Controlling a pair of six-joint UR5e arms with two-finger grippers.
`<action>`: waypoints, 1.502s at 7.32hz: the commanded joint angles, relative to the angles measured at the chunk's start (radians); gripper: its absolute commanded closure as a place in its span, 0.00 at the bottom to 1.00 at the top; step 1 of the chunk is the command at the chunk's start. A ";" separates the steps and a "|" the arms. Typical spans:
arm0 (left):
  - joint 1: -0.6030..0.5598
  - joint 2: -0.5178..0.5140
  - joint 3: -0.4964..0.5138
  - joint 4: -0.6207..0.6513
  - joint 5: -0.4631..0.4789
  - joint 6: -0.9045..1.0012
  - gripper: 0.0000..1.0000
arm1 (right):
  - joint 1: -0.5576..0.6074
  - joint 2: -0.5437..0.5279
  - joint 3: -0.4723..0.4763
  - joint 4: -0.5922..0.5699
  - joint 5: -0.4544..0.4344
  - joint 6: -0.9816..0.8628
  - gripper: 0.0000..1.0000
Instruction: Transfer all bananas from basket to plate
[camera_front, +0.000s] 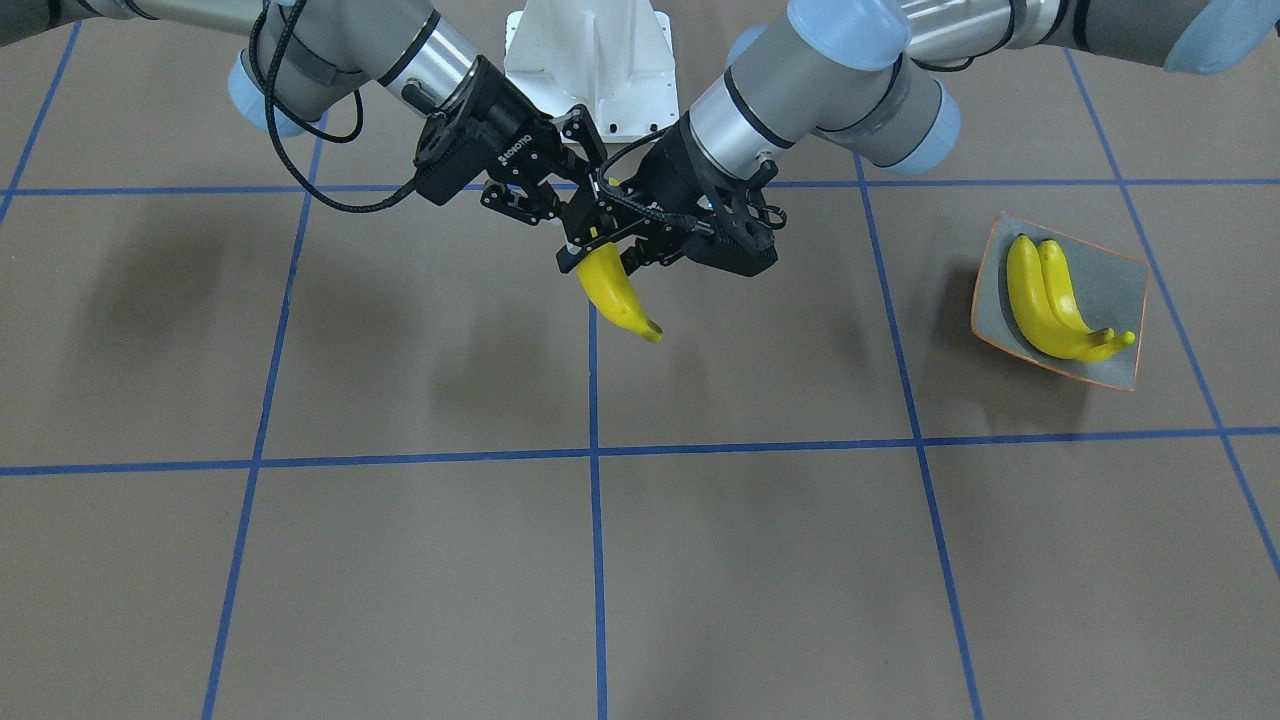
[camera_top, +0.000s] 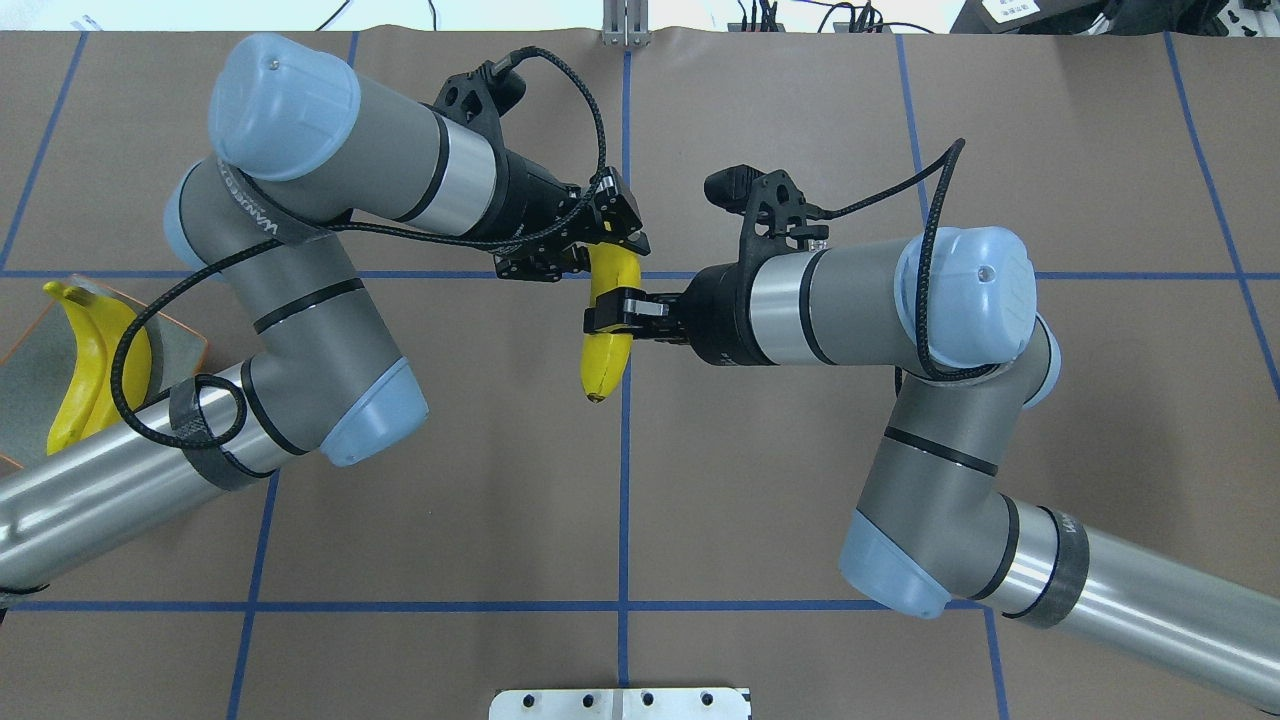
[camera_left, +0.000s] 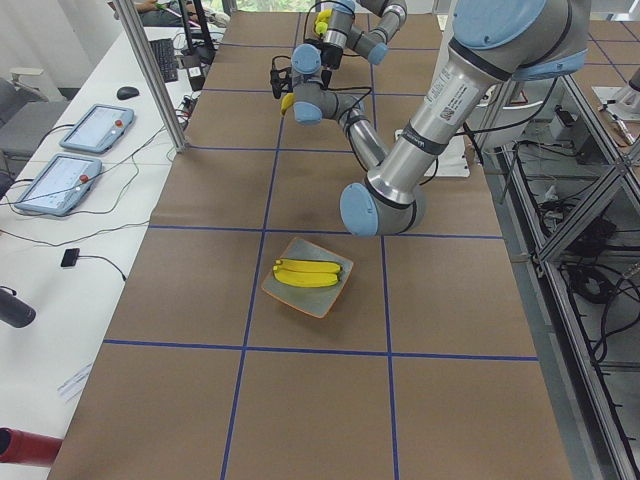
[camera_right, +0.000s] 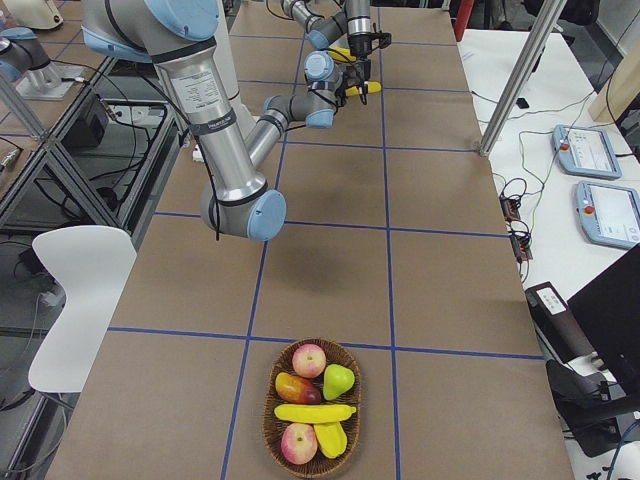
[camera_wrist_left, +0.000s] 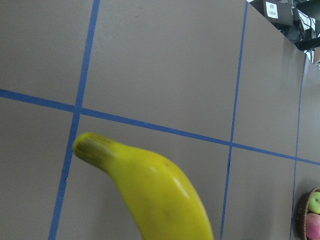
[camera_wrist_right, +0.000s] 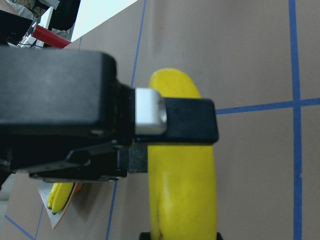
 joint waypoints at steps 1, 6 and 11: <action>0.001 -0.003 0.000 0.001 0.000 -0.040 1.00 | 0.001 -0.001 0.003 0.001 -0.002 -0.005 0.01; -0.062 0.084 -0.012 0.009 -0.073 0.028 1.00 | 0.075 -0.178 0.106 0.004 0.008 -0.003 0.00; -0.412 0.531 -0.023 0.044 -0.394 0.700 1.00 | 0.120 -0.292 0.101 0.004 -0.014 -0.018 0.00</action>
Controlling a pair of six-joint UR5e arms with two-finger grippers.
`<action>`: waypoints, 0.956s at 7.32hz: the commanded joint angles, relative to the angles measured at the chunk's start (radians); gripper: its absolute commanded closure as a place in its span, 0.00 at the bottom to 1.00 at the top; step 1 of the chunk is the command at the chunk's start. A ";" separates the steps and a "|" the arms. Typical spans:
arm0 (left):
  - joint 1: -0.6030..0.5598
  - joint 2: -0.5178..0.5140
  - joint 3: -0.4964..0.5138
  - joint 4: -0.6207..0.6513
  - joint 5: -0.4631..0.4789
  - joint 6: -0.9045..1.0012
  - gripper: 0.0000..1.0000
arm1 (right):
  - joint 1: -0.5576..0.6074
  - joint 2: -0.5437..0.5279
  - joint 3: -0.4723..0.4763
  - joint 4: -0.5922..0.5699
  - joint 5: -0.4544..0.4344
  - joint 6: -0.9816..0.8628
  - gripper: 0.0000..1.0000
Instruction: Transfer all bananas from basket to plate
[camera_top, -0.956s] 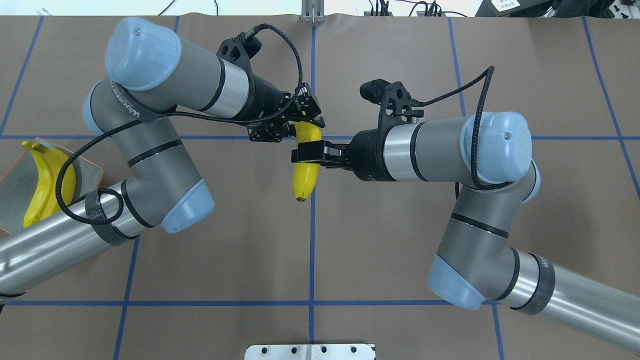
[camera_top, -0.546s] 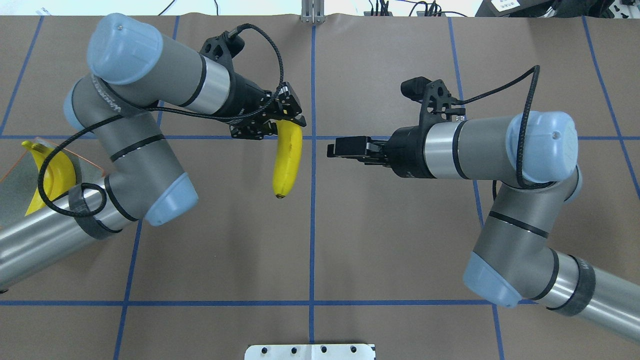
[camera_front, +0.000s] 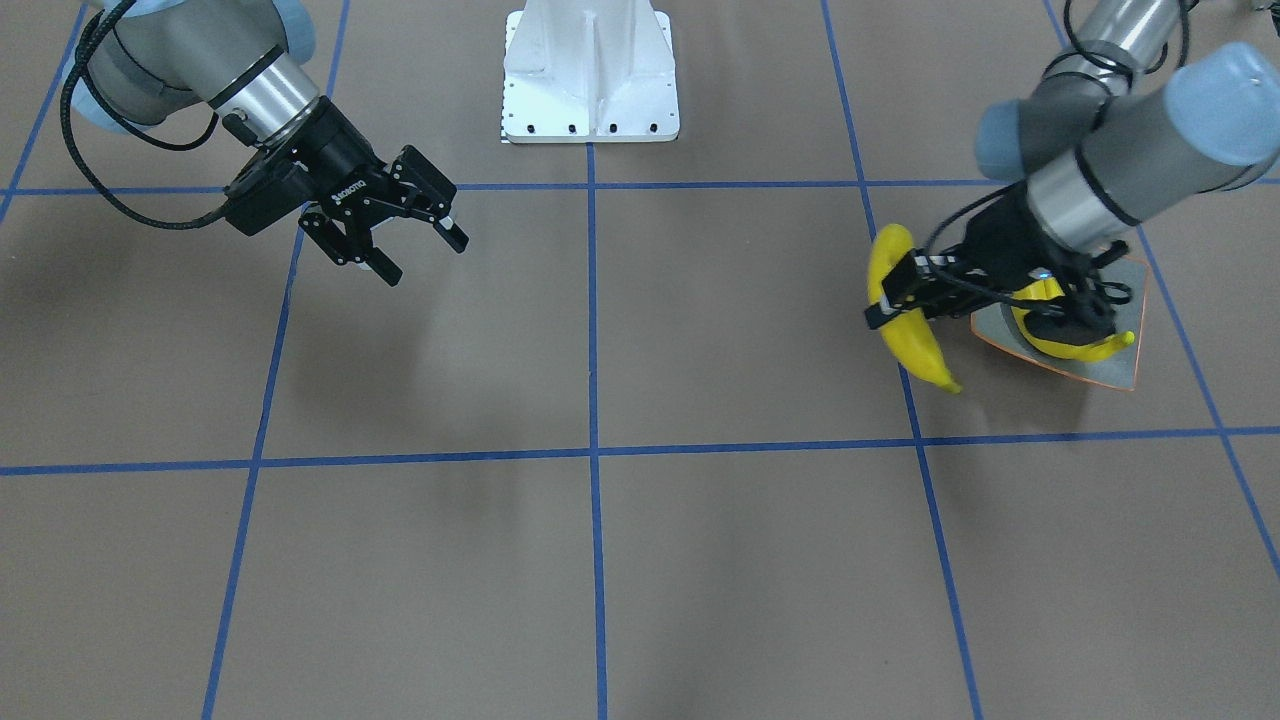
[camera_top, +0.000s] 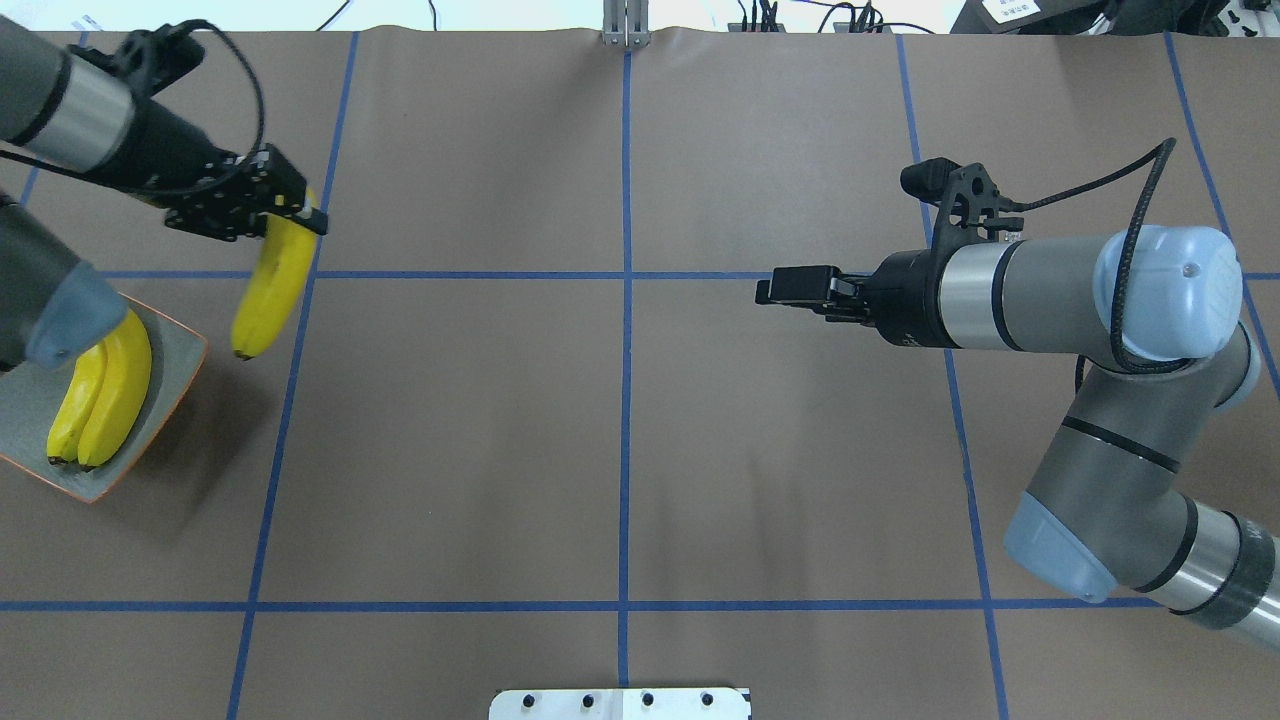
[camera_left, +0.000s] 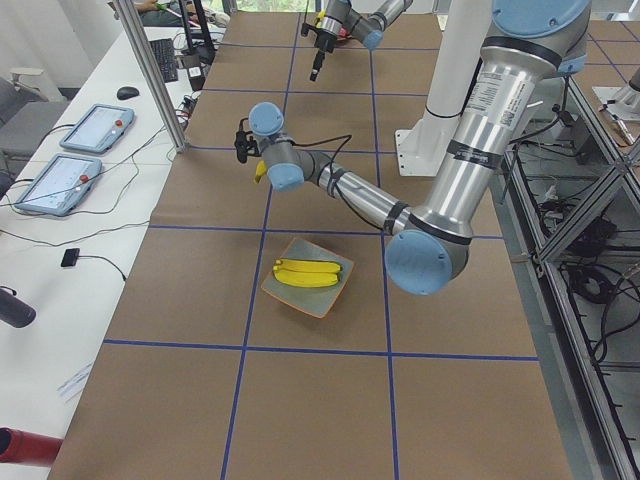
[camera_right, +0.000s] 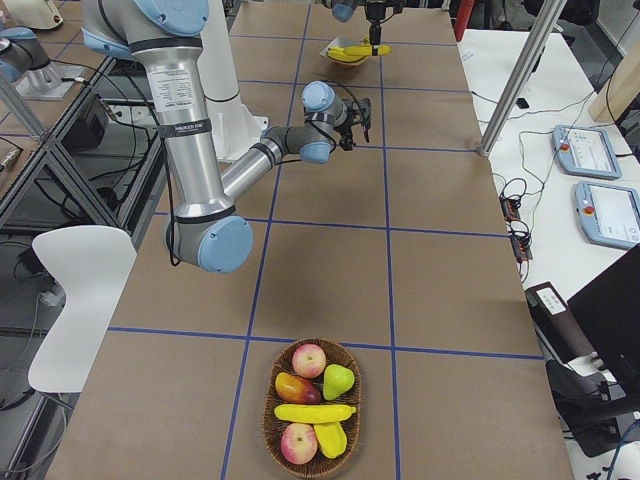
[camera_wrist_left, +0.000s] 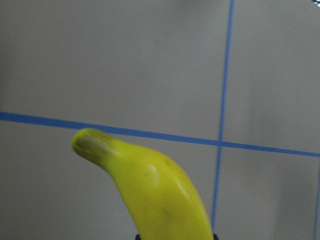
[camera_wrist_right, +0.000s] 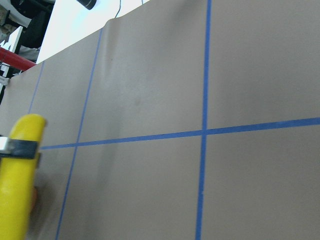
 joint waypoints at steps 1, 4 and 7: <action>-0.069 0.156 -0.007 0.077 0.005 0.239 1.00 | 0.003 -0.012 -0.003 0.000 -0.018 -0.001 0.00; -0.066 0.191 -0.068 0.327 0.187 0.444 1.00 | -0.002 -0.012 -0.005 -0.002 -0.043 -0.001 0.00; -0.077 0.198 -0.235 0.683 0.350 0.676 1.00 | -0.007 -0.012 -0.023 -0.002 -0.058 -0.003 0.00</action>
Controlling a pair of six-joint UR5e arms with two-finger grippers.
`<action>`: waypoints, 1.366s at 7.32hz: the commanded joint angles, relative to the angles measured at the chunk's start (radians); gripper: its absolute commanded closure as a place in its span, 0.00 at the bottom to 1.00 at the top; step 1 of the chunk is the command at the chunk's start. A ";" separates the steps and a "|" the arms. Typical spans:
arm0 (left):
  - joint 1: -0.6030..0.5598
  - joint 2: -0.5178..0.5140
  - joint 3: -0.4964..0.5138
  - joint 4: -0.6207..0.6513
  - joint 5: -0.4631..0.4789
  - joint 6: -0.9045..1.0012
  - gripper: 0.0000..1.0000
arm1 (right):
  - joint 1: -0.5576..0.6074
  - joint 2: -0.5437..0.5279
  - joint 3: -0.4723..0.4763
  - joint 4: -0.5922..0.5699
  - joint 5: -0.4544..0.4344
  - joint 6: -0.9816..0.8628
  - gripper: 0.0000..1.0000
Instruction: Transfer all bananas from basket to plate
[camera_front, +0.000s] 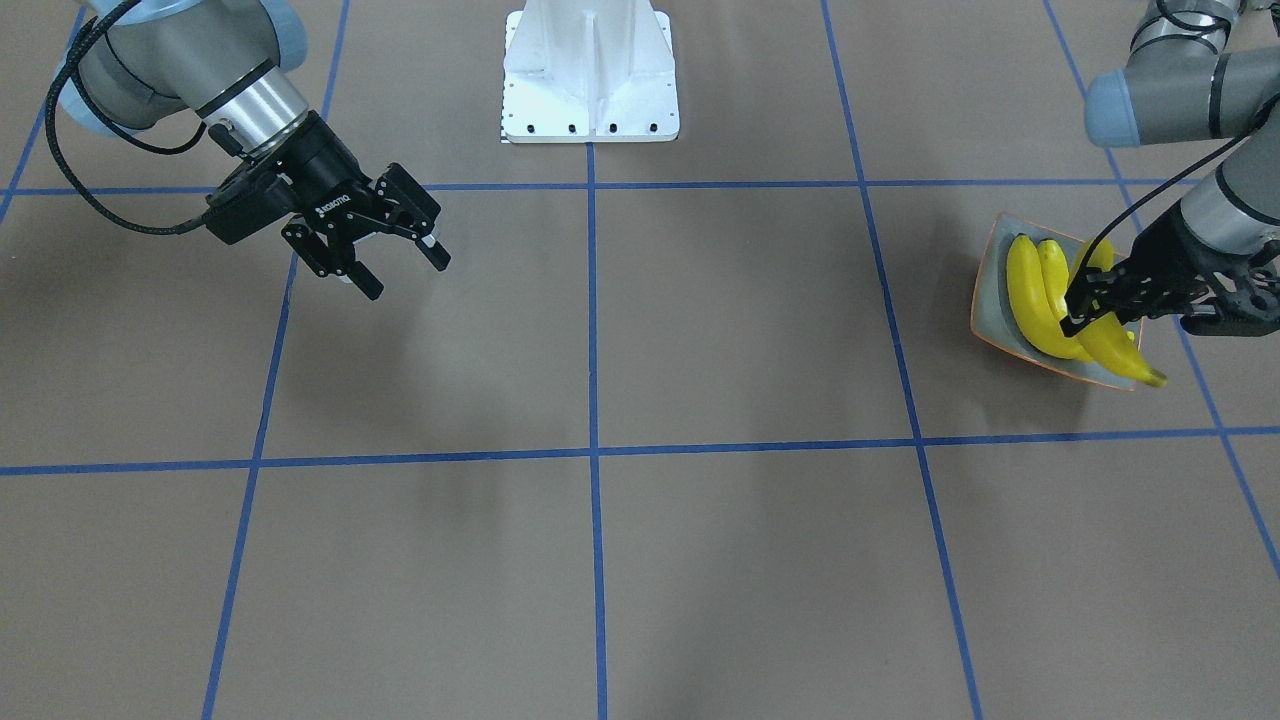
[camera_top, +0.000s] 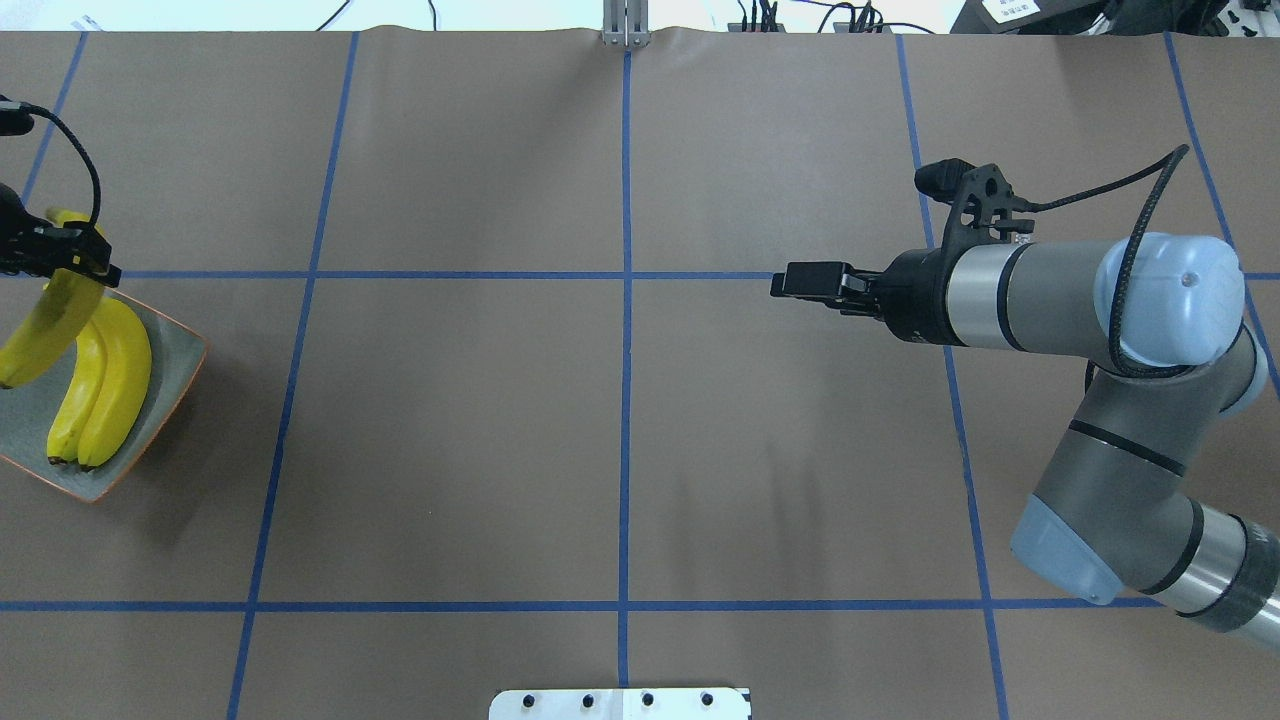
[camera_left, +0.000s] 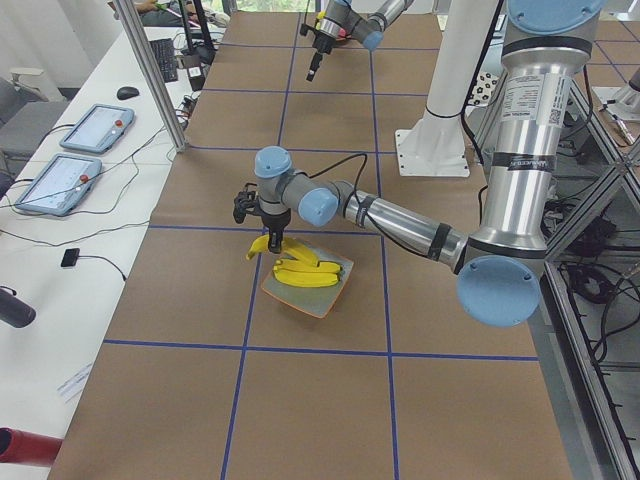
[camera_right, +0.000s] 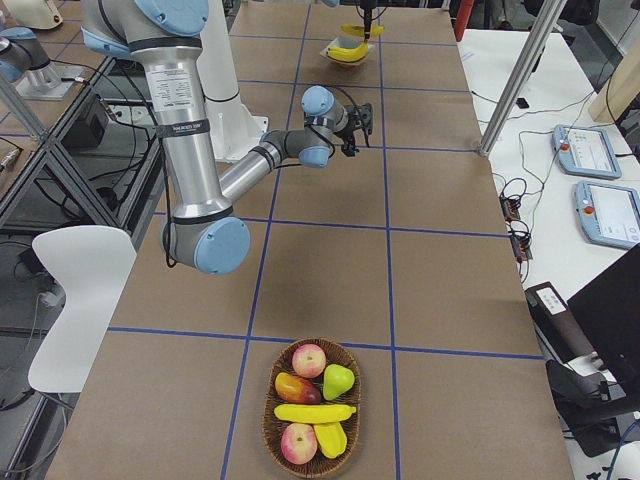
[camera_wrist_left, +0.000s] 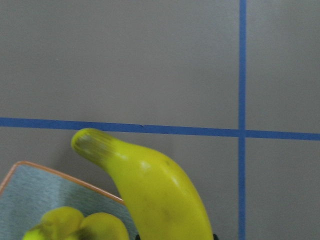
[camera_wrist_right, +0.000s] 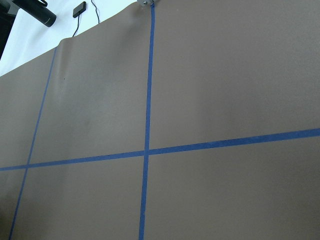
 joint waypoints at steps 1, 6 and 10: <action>0.002 0.050 -0.052 0.117 0.128 0.105 1.00 | -0.002 0.000 -0.007 0.000 -0.004 -0.001 0.00; 0.096 0.071 -0.003 0.137 0.181 0.090 1.00 | -0.008 0.008 -0.023 0.001 -0.004 0.001 0.00; 0.131 0.071 0.052 0.137 0.181 0.090 1.00 | -0.008 0.005 -0.023 0.001 -0.004 0.003 0.00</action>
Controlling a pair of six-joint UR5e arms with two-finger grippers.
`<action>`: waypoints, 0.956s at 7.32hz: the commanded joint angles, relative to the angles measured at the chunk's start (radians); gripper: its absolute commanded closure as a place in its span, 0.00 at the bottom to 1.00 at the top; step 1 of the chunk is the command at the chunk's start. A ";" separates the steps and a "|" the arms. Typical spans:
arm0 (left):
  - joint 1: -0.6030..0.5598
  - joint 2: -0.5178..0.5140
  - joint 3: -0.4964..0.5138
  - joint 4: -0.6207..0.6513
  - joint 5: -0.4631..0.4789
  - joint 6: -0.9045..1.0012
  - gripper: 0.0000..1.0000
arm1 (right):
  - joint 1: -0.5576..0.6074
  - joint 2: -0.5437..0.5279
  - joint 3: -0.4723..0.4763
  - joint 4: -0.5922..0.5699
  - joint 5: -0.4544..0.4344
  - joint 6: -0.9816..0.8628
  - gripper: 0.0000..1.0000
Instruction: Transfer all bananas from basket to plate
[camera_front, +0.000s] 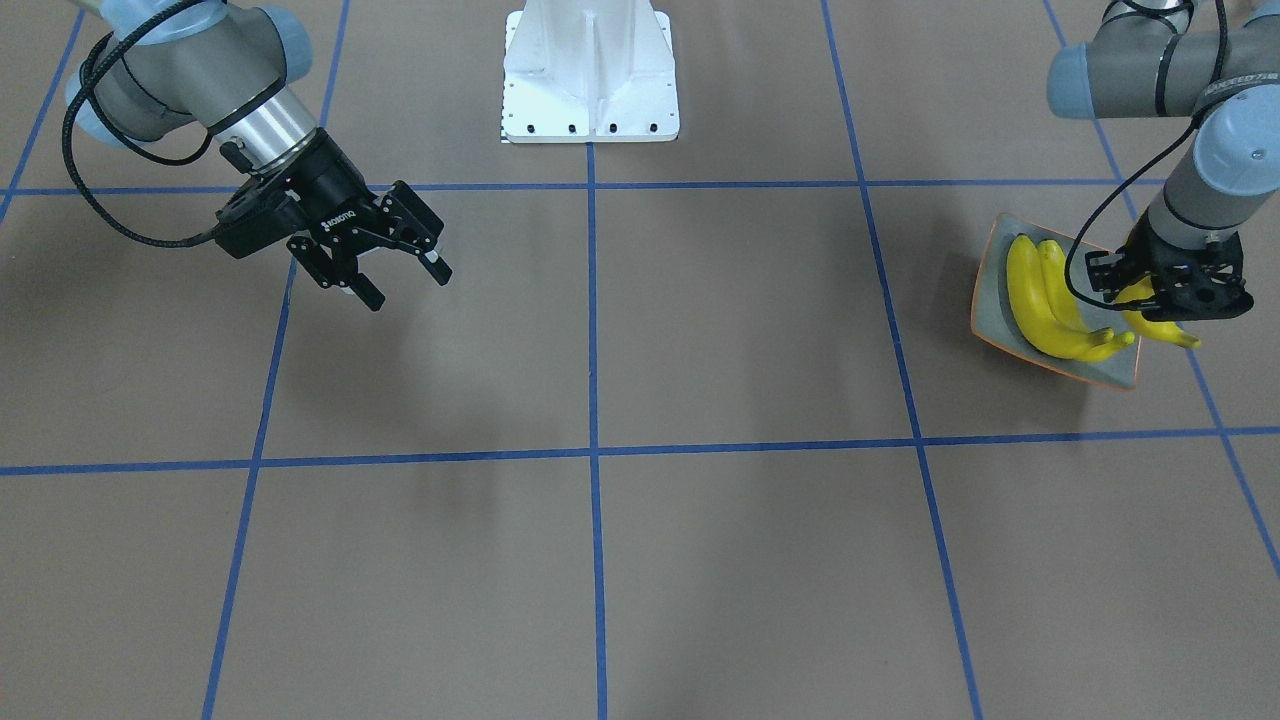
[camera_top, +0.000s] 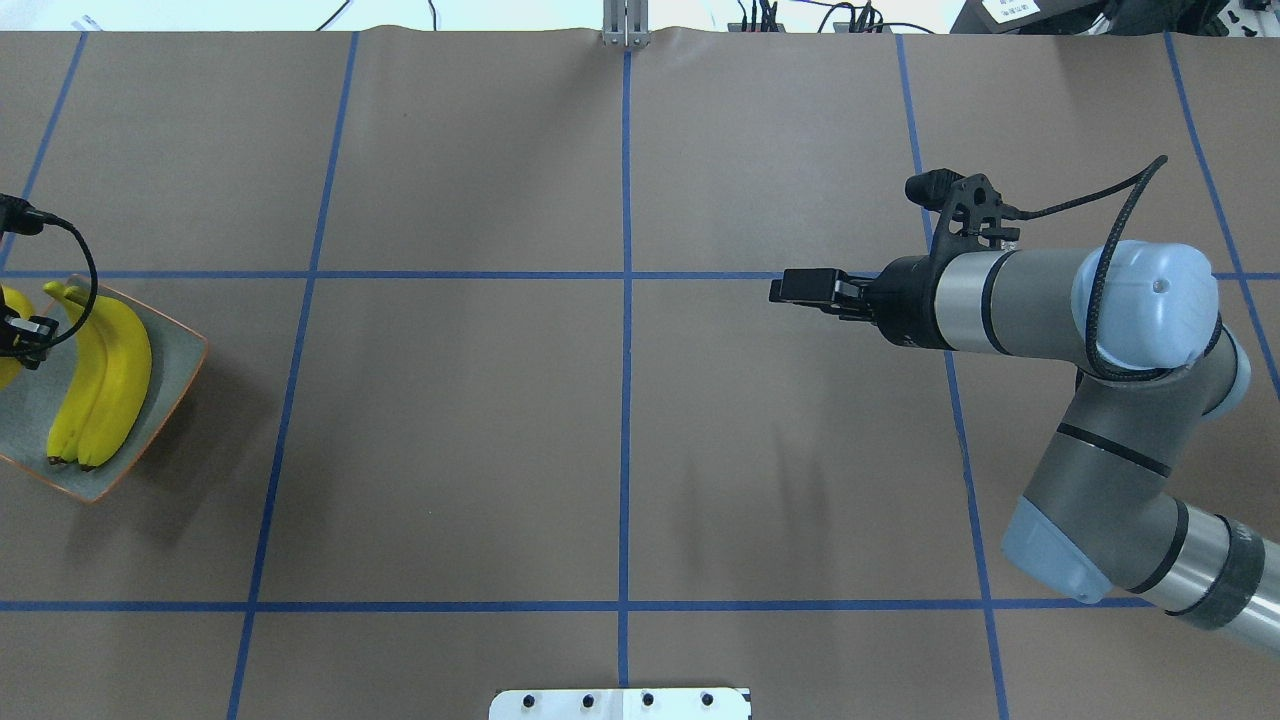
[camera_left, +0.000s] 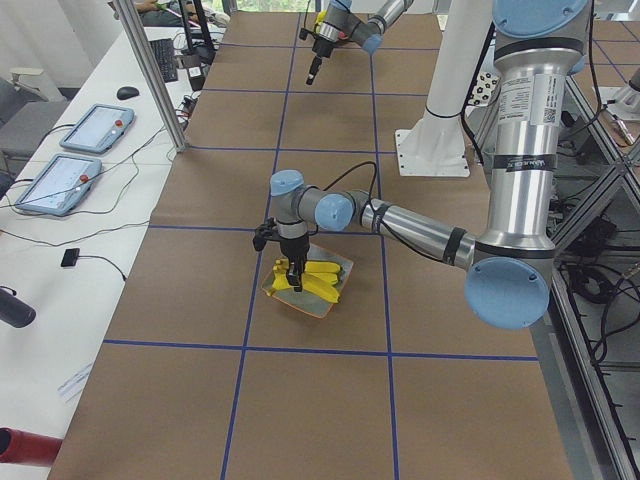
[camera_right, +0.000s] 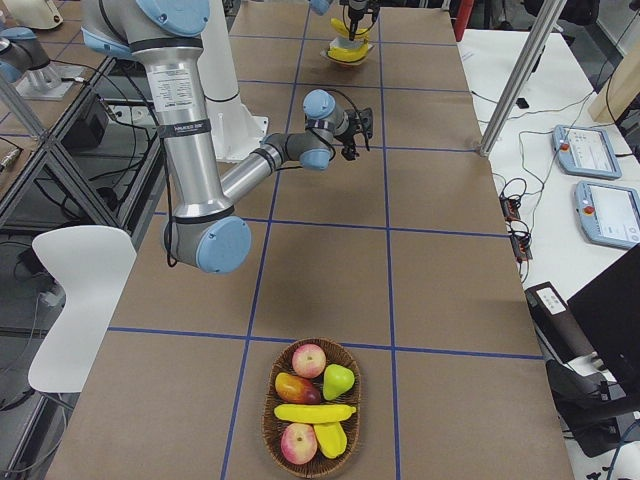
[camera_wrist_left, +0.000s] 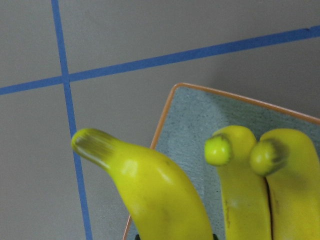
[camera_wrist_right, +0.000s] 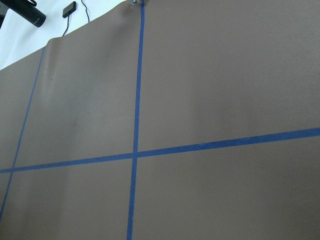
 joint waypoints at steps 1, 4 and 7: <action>0.010 -0.003 0.022 -0.002 0.000 0.000 1.00 | 0.000 -0.002 0.001 0.002 0.000 0.001 0.00; 0.012 -0.010 0.029 -0.002 -0.002 0.000 1.00 | 0.000 -0.002 0.001 0.002 0.000 0.001 0.00; 0.016 -0.010 0.049 -0.011 -0.003 0.000 0.28 | 0.000 -0.004 0.001 0.002 0.000 0.001 0.00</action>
